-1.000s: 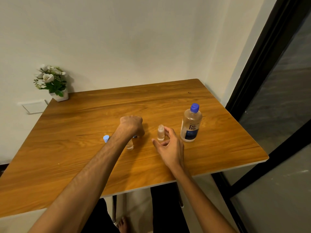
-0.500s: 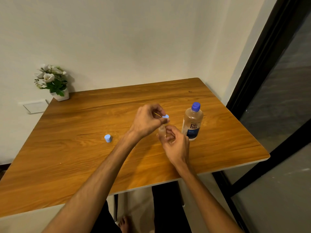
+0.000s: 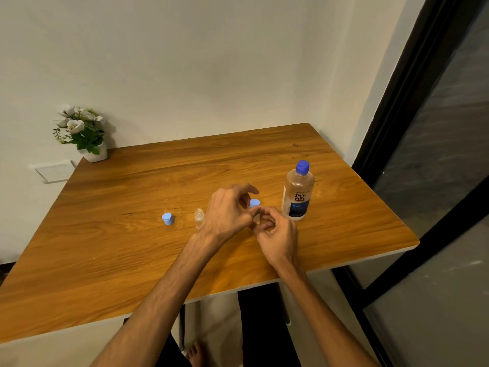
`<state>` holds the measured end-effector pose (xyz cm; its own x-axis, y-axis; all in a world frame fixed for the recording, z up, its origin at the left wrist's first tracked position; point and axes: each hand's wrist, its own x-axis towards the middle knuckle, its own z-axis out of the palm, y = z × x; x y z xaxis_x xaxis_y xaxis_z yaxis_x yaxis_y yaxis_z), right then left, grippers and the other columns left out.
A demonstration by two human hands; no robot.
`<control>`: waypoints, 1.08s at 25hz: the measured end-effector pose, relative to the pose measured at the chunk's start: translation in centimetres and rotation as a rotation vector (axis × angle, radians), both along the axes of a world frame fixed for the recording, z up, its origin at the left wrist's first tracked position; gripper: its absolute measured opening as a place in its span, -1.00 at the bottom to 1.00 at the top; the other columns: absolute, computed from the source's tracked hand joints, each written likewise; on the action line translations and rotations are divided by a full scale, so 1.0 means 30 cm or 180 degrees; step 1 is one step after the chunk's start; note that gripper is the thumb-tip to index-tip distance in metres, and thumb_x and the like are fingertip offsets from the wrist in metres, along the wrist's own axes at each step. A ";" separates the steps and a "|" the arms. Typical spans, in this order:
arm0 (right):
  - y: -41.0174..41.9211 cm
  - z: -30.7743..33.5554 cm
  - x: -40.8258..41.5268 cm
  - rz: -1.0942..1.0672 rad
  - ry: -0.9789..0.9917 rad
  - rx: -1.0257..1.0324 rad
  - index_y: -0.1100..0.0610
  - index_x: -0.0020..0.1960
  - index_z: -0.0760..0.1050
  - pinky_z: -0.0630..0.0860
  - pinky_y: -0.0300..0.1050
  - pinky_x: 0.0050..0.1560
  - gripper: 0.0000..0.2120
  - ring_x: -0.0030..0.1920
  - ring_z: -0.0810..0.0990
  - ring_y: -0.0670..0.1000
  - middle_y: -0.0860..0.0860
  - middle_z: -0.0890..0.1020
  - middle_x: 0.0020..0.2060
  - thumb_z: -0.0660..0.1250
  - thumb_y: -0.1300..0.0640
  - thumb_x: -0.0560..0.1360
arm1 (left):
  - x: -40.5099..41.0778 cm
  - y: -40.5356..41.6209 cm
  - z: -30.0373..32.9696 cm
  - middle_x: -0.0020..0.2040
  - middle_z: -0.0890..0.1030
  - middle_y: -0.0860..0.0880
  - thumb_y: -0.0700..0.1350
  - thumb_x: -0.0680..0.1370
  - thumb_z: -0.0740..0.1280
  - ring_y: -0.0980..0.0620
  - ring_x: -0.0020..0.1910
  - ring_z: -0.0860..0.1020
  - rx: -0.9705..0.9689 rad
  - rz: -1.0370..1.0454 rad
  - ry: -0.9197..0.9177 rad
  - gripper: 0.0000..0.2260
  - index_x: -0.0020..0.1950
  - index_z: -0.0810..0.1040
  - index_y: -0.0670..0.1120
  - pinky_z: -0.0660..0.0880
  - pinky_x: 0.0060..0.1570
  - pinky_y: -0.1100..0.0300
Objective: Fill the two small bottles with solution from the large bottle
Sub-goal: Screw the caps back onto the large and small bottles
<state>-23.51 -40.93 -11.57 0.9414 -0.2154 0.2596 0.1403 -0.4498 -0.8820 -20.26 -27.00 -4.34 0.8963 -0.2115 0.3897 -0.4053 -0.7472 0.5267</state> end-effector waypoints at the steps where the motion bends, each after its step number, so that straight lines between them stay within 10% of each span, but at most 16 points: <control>1: -0.001 0.000 0.003 0.0009 0.0023 -0.0065 0.00 0.13 0.68 0.57 -0.18 -0.24 -0.69 -0.28 0.61 -0.22 -0.16 0.68 -0.26 0.60 0.08 0.40 | -0.002 0.000 -0.002 -0.16 0.70 0.07 -0.03 0.43 0.54 0.12 -0.19 0.67 0.0121 -0.0012 -0.0057 -0.81 0.01 0.73 -0.01 0.64 -0.15 0.05; 22: -0.022 0.008 0.007 0.0103 0.0144 -0.0072 -0.06 0.01 0.63 0.70 0.07 -0.13 -0.71 -0.19 0.69 -0.17 -0.16 0.70 -0.23 0.62 0.01 0.35 | 0.019 -0.041 -0.014 -0.31 0.60 -0.01 0.24 0.45 0.53 -0.08 -0.29 0.60 0.0582 0.0520 0.0144 -0.59 -0.19 0.50 -0.06 0.60 -0.26 0.02; 27: -0.029 0.006 0.007 0.0133 0.0116 0.0058 -0.07 -0.03 0.65 0.71 0.07 -0.06 -0.75 -0.14 0.70 -0.17 -0.15 0.73 -0.20 0.55 -0.08 0.33 | -0.001 -0.035 0.001 -0.20 0.63 0.01 0.35 0.54 0.36 -0.02 -0.28 0.61 0.0834 0.0012 -0.0119 -0.56 0.05 0.61 -0.03 0.53 -0.32 0.13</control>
